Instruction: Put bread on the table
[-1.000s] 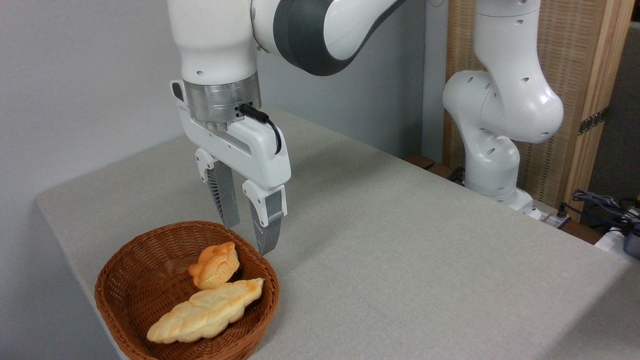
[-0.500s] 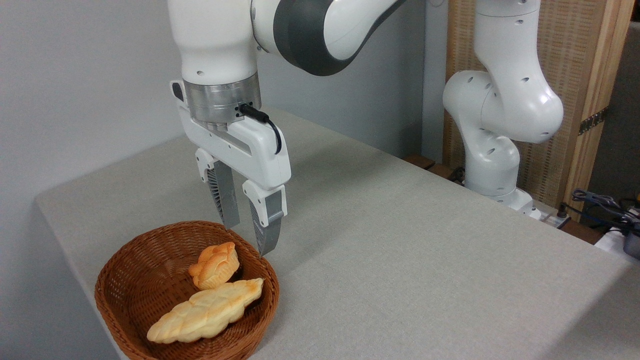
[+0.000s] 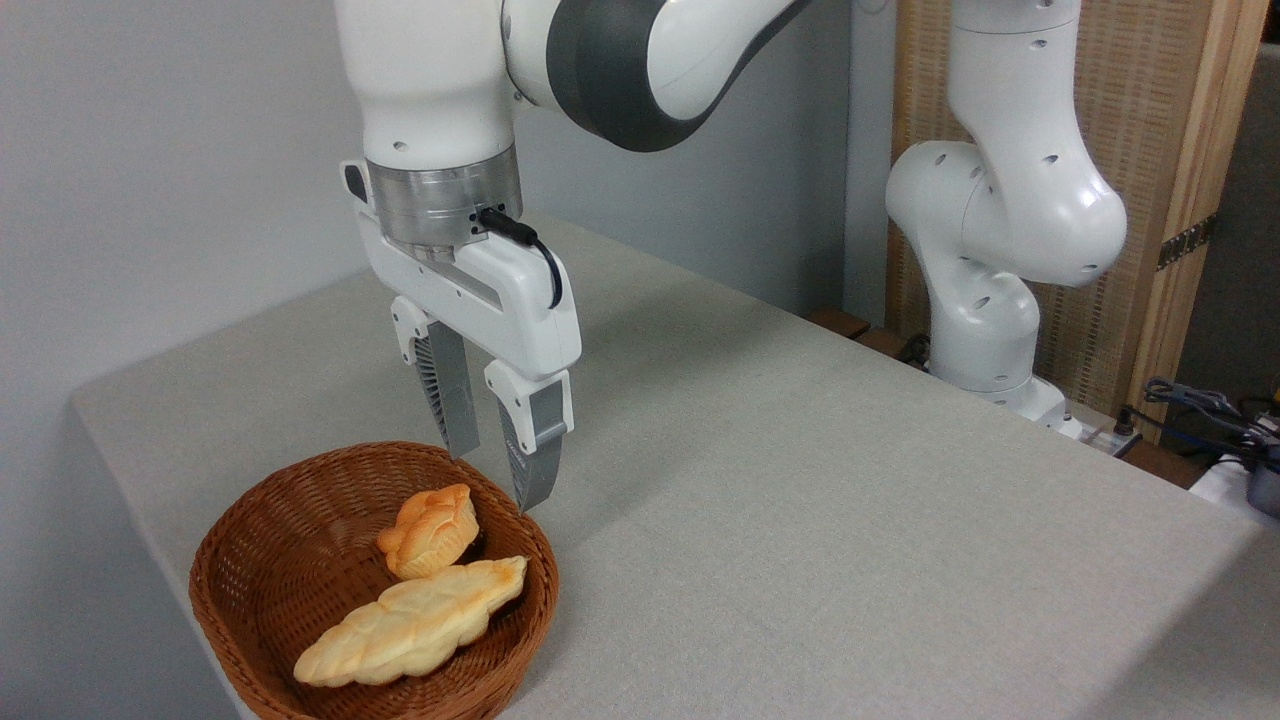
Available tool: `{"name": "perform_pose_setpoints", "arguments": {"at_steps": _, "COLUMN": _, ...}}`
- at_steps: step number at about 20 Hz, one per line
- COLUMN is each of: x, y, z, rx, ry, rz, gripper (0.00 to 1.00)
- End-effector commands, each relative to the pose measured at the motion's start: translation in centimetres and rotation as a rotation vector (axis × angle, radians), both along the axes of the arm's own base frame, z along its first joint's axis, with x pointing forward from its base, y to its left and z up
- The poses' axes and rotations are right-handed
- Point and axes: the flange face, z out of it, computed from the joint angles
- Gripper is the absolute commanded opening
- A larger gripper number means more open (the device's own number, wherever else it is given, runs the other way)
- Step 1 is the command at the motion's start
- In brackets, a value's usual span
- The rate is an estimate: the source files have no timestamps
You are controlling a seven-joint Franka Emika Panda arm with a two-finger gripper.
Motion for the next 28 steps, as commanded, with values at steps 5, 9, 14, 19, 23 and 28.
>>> {"name": "perform_pose_setpoints", "arguments": {"at_steps": 5, "x": 1.2, "y": -1.5, "z": -1.0, "rx": -0.048, "ry": -0.038, "rz": -0.011, "gripper": 1.00}}
{"name": "perform_pose_setpoints", "arguments": {"at_steps": 9, "x": 1.6, "y": -2.7, "z": -2.1, "rx": -0.048, "ry": -0.031, "rz": -0.027, "gripper": 1.00}}
{"name": "perform_pose_setpoints", "arguments": {"at_steps": 14, "x": 2.1, "y": -3.9, "z": -4.0, "rx": -0.069, "ry": -0.004, "rz": -0.036, "gripper": 1.00}}
{"name": "perform_pose_setpoints", "arguments": {"at_steps": 19, "x": 2.3, "y": -4.8, "z": -5.0, "rx": -0.066, "ry": 0.012, "rz": -0.049, "gripper": 1.00}}
{"name": "perform_pose_setpoints", "arguments": {"at_steps": 23, "x": 2.9, "y": -6.0, "z": -5.9, "rx": -0.064, "ry": -0.012, "rz": -0.065, "gripper": 1.00}}
{"name": "perform_pose_setpoints", "arguments": {"at_steps": 28, "x": 3.2, "y": -6.3, "z": -7.1, "rx": -0.058, "ry": 0.006, "rz": -0.078, "gripper": 1.00}}
